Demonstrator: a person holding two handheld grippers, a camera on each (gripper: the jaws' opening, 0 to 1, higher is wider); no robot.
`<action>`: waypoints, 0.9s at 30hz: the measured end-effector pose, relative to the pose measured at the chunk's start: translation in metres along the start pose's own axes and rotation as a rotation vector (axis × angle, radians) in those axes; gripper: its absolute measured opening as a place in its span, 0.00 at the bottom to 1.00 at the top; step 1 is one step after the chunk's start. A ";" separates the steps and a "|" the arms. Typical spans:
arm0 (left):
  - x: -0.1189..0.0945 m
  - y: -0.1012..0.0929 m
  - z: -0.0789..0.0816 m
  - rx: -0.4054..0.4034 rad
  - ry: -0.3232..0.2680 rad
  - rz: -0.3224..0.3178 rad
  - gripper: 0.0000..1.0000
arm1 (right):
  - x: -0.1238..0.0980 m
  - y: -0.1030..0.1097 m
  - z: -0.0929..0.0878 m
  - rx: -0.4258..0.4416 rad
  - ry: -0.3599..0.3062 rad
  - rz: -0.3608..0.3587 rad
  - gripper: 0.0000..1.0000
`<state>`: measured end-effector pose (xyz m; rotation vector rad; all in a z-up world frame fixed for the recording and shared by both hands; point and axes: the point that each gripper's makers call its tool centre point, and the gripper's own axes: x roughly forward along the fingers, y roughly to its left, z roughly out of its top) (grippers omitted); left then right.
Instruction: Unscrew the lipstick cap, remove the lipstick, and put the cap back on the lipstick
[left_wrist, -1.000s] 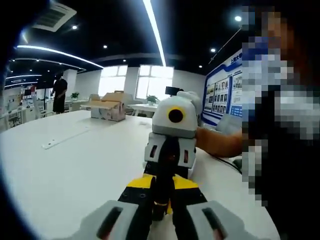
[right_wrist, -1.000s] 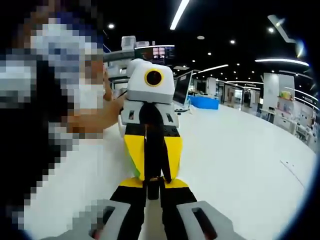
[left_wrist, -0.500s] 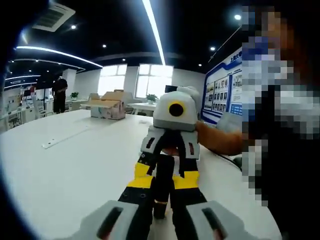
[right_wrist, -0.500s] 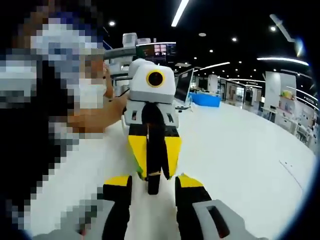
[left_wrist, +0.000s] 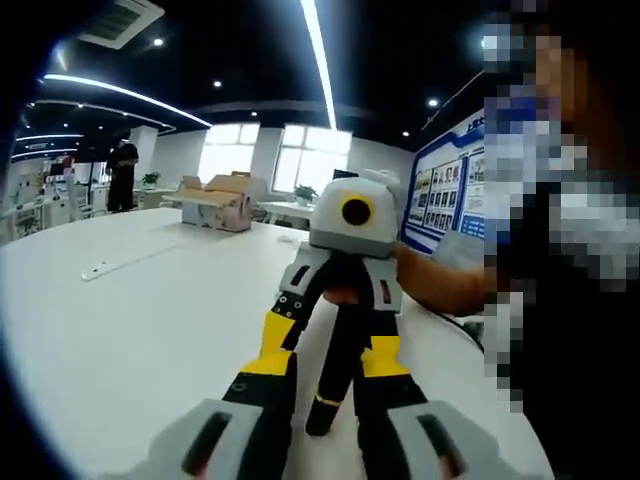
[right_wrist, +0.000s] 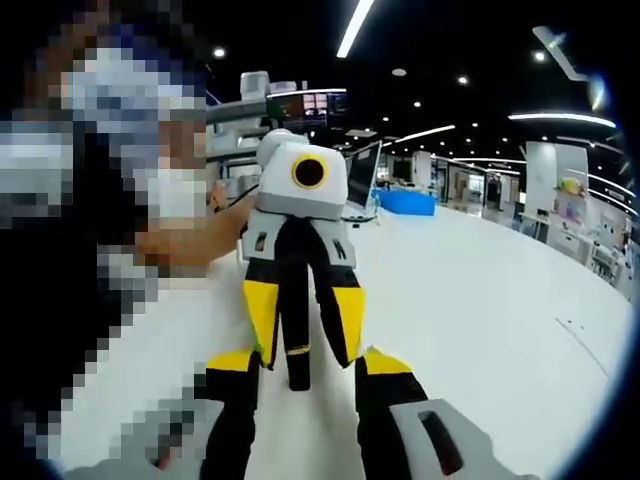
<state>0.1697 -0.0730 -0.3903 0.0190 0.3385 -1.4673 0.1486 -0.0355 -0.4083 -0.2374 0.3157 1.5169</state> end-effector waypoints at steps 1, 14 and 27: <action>0.000 0.001 0.000 -0.003 0.001 0.004 0.27 | 0.000 0.000 0.000 0.003 0.001 0.000 0.39; -0.001 0.008 0.001 -0.014 -0.007 0.034 0.42 | 0.001 -0.008 -0.001 0.026 0.001 -0.019 0.53; -0.004 0.010 0.005 0.000 -0.019 0.051 0.54 | 0.000 -0.013 0.002 0.050 -0.014 -0.035 0.65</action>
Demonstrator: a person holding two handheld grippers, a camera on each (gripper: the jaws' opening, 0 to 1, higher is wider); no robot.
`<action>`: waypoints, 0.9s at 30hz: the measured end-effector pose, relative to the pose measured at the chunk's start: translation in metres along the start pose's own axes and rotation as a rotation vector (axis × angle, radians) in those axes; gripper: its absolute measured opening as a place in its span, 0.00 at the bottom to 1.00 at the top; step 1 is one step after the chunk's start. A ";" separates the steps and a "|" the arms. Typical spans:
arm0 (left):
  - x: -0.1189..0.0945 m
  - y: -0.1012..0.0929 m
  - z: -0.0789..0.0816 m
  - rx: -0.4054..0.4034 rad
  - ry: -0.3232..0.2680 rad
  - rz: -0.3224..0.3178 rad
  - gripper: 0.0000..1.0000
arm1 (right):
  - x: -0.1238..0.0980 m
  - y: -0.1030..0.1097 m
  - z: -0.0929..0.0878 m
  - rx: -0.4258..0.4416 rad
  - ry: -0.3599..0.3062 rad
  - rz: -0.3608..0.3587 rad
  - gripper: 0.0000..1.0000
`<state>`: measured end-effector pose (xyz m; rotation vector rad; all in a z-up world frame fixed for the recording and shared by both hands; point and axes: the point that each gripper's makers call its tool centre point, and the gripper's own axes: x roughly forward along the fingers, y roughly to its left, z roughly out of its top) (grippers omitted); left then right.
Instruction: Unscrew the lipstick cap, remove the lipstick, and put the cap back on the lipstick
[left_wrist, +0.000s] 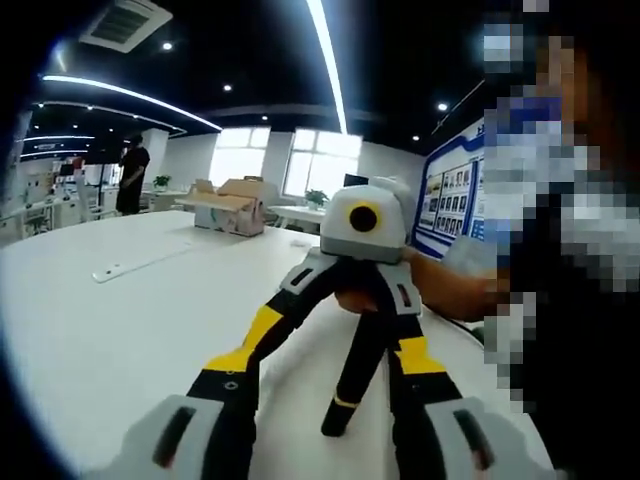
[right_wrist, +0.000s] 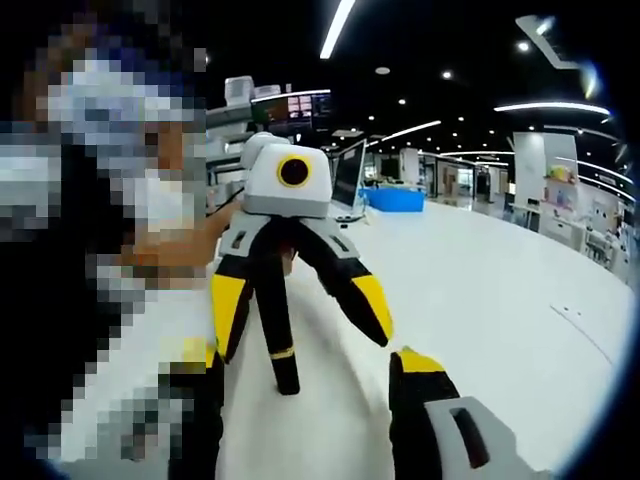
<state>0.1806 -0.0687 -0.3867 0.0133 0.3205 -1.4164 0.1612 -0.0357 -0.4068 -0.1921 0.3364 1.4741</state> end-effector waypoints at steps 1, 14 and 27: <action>0.000 0.000 0.000 -0.003 0.000 -0.002 0.53 | 0.000 0.000 0.000 0.000 -0.001 -0.001 0.65; -0.001 0.000 -0.003 -0.007 0.014 -0.011 0.61 | -0.003 0.001 0.007 0.009 -0.022 0.002 0.72; -0.012 0.009 -0.009 -0.040 0.009 0.015 0.64 | -0.001 0.000 0.003 0.008 -0.003 0.005 0.74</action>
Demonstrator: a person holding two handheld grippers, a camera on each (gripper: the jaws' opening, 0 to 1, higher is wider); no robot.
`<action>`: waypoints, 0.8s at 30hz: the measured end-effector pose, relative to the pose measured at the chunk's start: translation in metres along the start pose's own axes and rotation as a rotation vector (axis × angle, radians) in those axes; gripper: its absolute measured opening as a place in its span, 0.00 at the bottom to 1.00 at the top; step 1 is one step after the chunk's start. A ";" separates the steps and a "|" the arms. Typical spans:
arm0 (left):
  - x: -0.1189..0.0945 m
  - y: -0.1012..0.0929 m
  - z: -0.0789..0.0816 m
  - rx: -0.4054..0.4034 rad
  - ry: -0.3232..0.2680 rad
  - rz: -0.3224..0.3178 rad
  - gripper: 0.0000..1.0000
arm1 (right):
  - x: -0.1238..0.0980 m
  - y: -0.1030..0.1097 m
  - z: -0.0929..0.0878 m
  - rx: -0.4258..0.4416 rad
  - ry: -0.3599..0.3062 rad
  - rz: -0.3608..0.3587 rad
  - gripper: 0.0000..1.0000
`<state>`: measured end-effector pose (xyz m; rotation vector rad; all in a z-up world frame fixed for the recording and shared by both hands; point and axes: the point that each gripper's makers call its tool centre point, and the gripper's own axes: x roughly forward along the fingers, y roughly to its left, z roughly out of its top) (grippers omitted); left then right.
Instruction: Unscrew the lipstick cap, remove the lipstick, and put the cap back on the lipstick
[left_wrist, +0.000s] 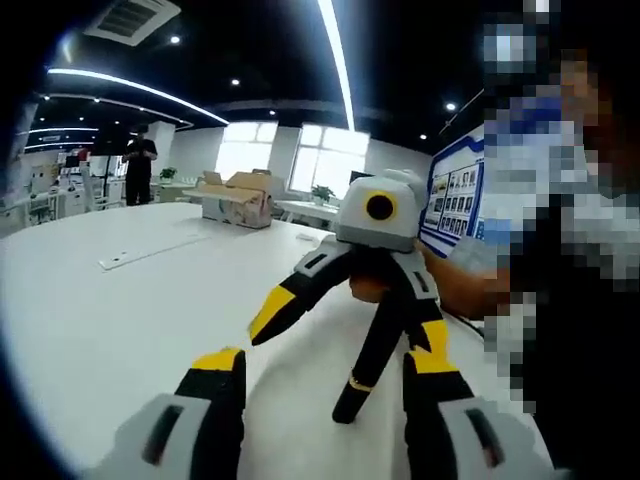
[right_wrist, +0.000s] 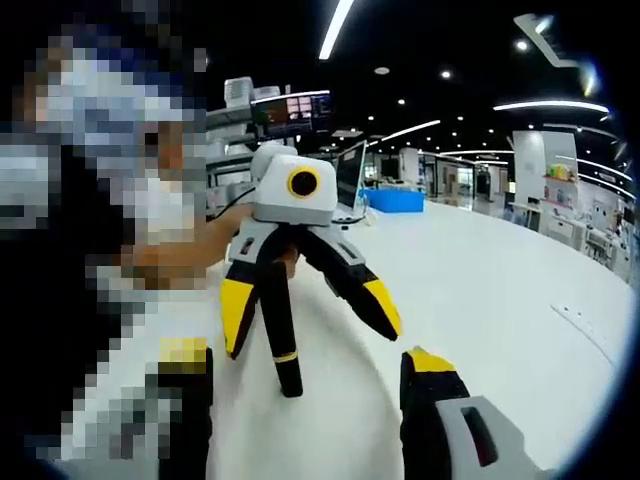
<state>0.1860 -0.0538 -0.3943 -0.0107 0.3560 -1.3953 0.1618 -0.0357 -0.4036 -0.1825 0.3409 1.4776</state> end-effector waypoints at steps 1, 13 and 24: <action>-0.003 -0.001 0.000 -0.006 -0.015 0.005 0.65 | 0.000 0.000 0.000 -0.001 0.001 0.000 0.74; -0.047 -0.007 0.001 -0.045 -0.163 0.117 0.62 | -0.011 -0.011 0.000 -0.008 0.014 -0.052 0.73; -0.070 -0.020 -0.007 -0.030 -0.205 0.194 0.55 | -0.070 -0.018 -0.014 0.152 -0.181 -0.248 0.64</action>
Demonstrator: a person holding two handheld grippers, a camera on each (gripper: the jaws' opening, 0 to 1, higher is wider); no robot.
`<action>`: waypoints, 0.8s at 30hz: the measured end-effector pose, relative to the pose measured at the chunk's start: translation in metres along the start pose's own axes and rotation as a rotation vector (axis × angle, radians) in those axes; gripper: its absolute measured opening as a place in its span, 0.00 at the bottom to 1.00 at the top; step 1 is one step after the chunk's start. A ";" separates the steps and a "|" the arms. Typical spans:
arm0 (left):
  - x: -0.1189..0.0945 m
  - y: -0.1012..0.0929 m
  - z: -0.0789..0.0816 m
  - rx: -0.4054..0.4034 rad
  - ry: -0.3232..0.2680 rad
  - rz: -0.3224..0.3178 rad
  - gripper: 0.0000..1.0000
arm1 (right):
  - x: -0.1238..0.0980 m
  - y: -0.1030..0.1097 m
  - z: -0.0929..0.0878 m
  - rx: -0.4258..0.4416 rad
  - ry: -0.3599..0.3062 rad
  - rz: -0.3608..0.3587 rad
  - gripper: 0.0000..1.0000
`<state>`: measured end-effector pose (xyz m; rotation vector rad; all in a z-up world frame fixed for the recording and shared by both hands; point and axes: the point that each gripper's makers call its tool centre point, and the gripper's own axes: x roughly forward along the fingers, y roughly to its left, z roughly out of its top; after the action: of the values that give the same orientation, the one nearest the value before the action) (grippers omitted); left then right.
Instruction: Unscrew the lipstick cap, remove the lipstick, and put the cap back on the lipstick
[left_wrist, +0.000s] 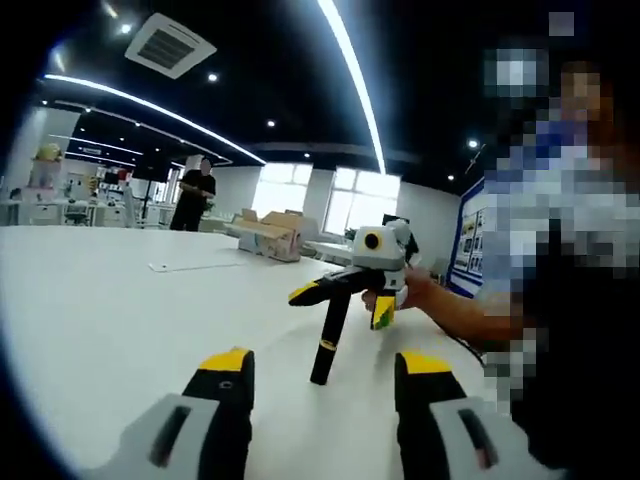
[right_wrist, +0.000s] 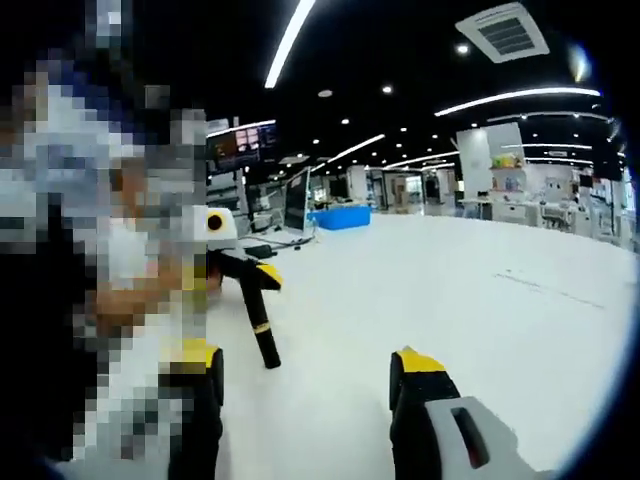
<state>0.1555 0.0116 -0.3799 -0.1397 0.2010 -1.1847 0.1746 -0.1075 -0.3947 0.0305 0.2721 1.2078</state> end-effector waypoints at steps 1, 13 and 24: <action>-0.001 0.000 0.002 0.010 -0.006 0.025 0.54 | -0.008 0.000 0.000 0.010 -0.010 -0.035 0.63; -0.006 -0.035 0.014 0.027 -0.124 0.118 0.46 | -0.086 0.031 0.006 0.191 -0.215 -0.208 0.39; -0.026 -0.056 0.035 0.027 -0.218 0.180 0.39 | -0.083 0.067 0.010 0.035 -0.134 -0.251 0.45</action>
<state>0.1040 0.0149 -0.3322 -0.2214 0.0050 -0.9847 0.0886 -0.1589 -0.3584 0.1048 0.1736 0.9473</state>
